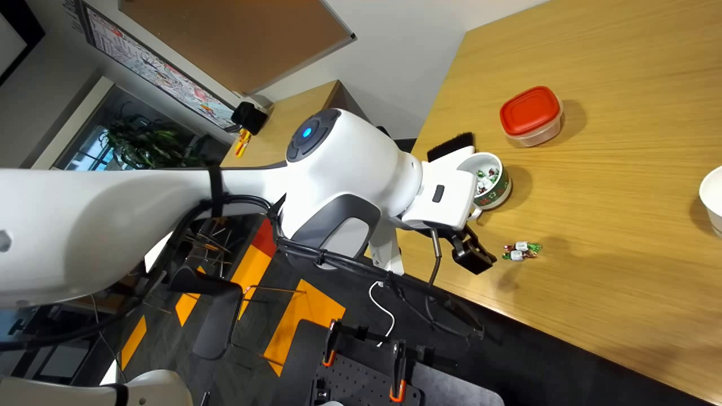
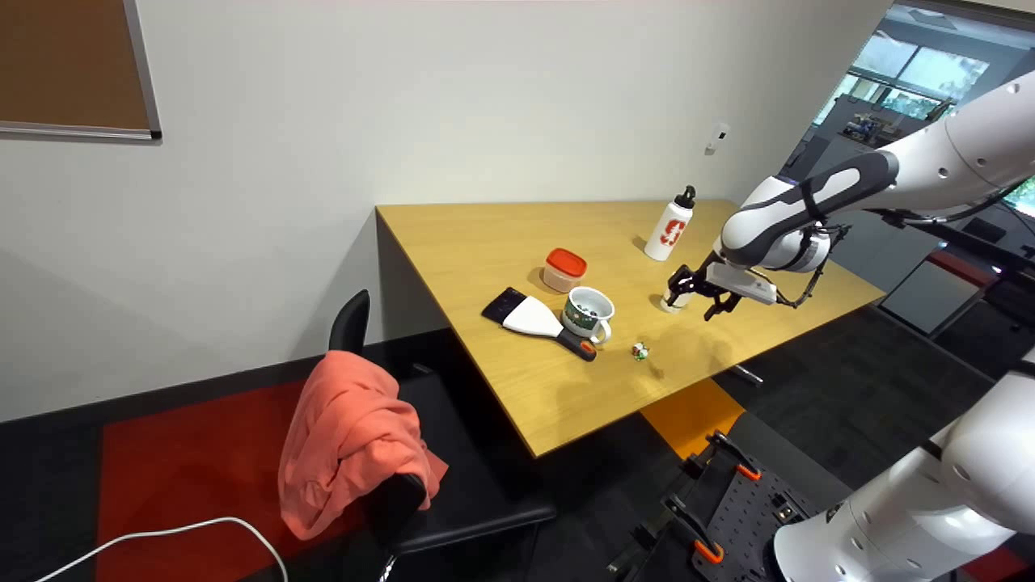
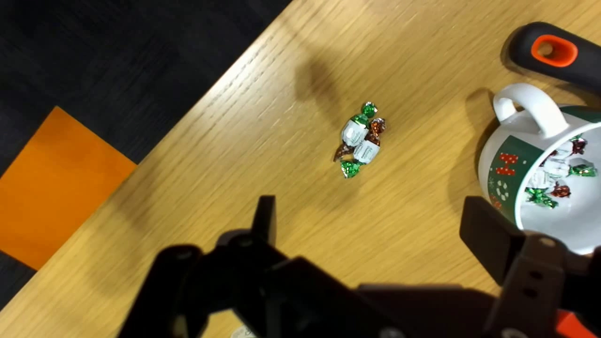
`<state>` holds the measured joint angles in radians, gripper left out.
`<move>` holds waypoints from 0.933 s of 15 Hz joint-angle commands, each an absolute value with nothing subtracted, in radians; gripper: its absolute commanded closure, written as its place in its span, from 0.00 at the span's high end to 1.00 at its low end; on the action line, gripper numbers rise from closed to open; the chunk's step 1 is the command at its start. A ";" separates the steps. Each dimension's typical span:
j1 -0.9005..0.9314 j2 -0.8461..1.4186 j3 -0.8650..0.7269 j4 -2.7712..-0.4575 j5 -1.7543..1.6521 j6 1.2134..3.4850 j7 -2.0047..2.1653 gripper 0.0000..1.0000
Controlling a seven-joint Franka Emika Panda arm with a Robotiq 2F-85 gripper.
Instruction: Put the sweets on the table in the mug
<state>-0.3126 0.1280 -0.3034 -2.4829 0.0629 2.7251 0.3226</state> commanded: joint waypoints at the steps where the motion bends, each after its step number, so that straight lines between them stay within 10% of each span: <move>1: -0.300 0.129 -0.316 -2.478 0.067 2.720 0.318 1.00; 14: -0.274 0.424 -0.311 -2.380 0.221 2.910 0.406 1.00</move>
<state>-0.2906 0.3463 -0.3120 -2.4270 0.1627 2.8734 0.3625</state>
